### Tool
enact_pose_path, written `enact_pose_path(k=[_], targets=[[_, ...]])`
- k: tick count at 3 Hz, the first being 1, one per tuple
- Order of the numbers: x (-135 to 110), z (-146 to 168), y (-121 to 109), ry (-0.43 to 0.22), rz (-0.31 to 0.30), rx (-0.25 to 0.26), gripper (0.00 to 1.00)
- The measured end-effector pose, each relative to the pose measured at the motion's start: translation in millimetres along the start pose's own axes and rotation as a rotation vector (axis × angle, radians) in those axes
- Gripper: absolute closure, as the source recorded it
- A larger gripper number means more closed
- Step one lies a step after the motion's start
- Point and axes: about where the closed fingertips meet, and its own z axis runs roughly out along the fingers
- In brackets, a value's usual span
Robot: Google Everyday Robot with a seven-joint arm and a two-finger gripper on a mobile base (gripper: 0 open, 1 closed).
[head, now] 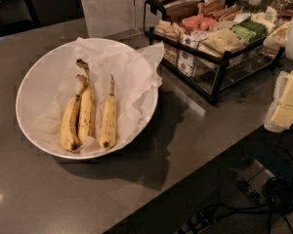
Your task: Pick banana from white bowl
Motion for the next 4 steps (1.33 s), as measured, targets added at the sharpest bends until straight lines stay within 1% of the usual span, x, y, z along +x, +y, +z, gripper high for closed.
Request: enact_pose_path(k=[1,2,3,4], targets=[[0,0,0,0.0,0.0,0.0,0.0],[-14,-3,0,-0.01,-0.051,0.011,0.0],[-44,-3,2,-0.028,-0.169,0.012,0.0],[-77,-4,7,-0.056,-0.309,0.017,0.0]])
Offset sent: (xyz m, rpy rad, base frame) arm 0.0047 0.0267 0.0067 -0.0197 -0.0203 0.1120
